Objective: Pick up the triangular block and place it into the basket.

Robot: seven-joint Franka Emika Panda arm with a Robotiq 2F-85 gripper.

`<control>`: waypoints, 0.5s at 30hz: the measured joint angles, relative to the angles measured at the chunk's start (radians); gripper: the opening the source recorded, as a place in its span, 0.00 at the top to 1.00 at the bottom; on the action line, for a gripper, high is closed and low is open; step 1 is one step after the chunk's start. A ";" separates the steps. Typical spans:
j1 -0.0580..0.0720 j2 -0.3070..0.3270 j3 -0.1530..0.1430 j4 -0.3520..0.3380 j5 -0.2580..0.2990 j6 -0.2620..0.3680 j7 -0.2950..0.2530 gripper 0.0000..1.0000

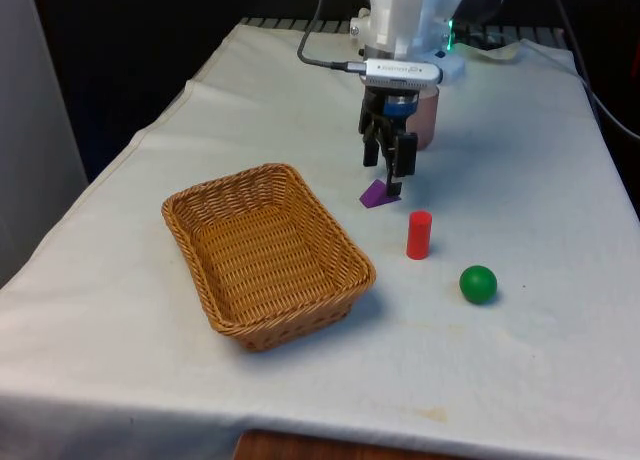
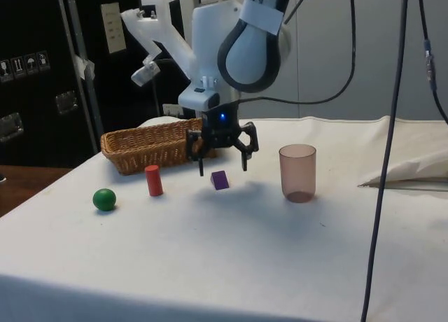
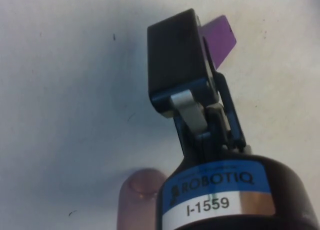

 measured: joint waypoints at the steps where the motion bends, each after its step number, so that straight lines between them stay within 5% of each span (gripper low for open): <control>1: 0.000 0.001 0.000 0.004 0.000 -0.008 0.000 0.00; 15: -0.003 0.017 -0.008 0.040 0.000 -0.054 -0.001 0.00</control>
